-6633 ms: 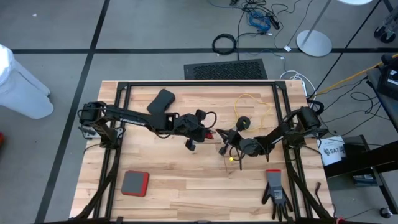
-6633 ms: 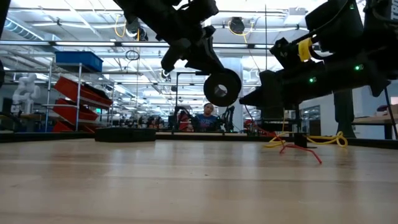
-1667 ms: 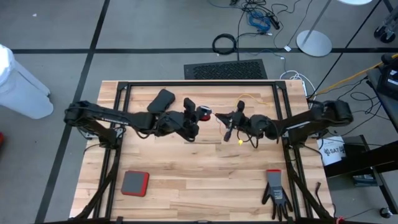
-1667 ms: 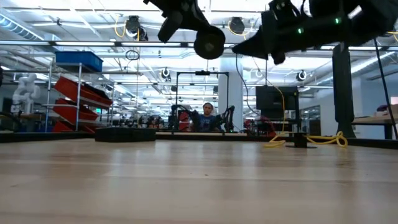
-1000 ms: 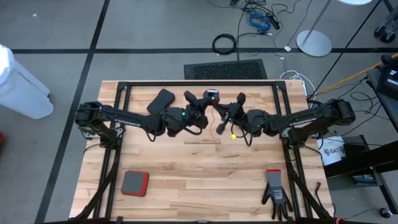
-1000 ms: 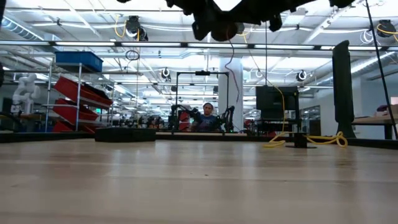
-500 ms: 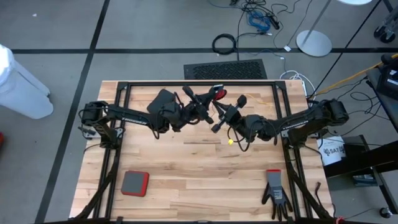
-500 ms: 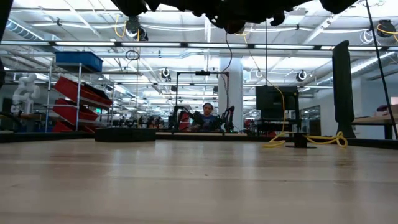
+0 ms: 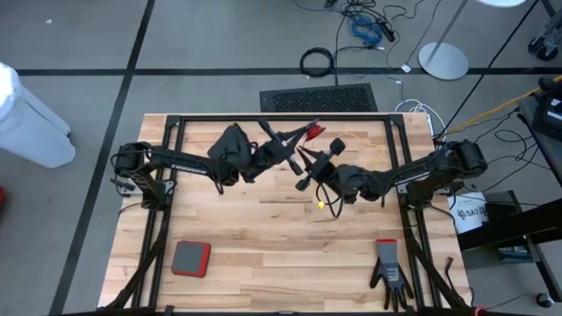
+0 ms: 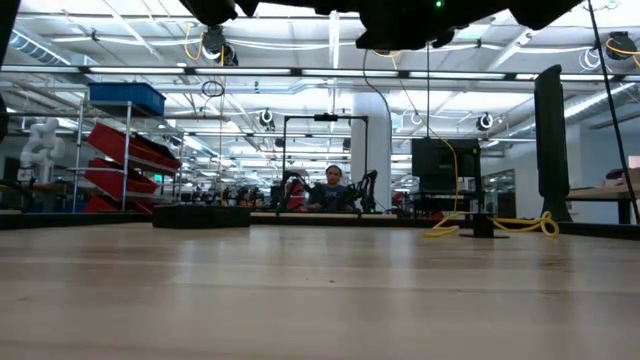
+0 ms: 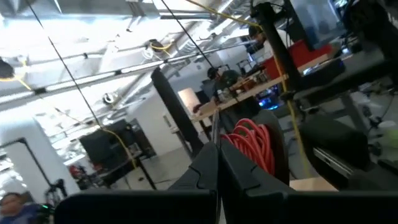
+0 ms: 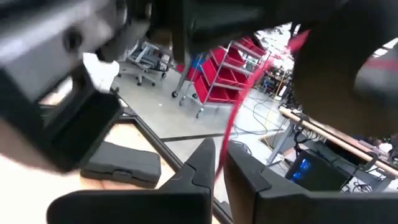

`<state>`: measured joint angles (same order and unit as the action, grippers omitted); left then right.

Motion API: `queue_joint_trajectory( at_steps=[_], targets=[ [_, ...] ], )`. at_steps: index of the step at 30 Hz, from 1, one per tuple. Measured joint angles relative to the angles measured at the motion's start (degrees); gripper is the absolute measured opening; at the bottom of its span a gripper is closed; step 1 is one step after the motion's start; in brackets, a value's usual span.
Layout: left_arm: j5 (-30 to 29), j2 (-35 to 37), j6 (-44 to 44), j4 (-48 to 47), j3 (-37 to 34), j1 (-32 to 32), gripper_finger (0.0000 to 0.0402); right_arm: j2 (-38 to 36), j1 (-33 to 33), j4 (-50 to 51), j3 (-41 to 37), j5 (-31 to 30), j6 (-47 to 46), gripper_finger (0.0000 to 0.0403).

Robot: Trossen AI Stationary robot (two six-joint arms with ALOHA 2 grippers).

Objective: Coil cords
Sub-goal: Coil the red wire onto the black spool

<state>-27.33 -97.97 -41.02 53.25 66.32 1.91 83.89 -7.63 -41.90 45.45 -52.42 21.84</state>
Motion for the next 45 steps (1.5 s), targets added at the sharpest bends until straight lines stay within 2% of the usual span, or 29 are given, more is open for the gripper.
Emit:
queue_joint_trajectory(
  at_steps=[5, 13, 24, 35, 45],
  targets=[
    [2.3, 0.0, 4.2, -1.1, 0.0, 0.0, 0.0001, -0.1, -0.1, 1.1, 0.0, 0.1, 1.2, 0.0011],
    [6.4, 2.0, 5.0, -7.0, 0.0, -1.2, 0.0001, -0.1, -1.7, 4.3, 0.0, -0.9, 2.7, 0.0011],
    [11.2, 11.1, 9.2, -23.5, -0.1, -1.7, 0.0001, -0.1, -3.9, 7.4, 0.0, -1.4, 3.6, 0.0011],
    [17.4, 16.3, 10.8, -36.7, -0.1, -1.7, 0.0001, -0.2, -5.7, 8.3, 0.0, 4.7, 3.1, 0.0011],
    [24.4, 17.4, 11.5, -43.7, -0.1, -1.7, 0.0001, -0.2, -6.0, 16.1, 0.0, 5.1, -1.2, 0.0012]
  ],
)
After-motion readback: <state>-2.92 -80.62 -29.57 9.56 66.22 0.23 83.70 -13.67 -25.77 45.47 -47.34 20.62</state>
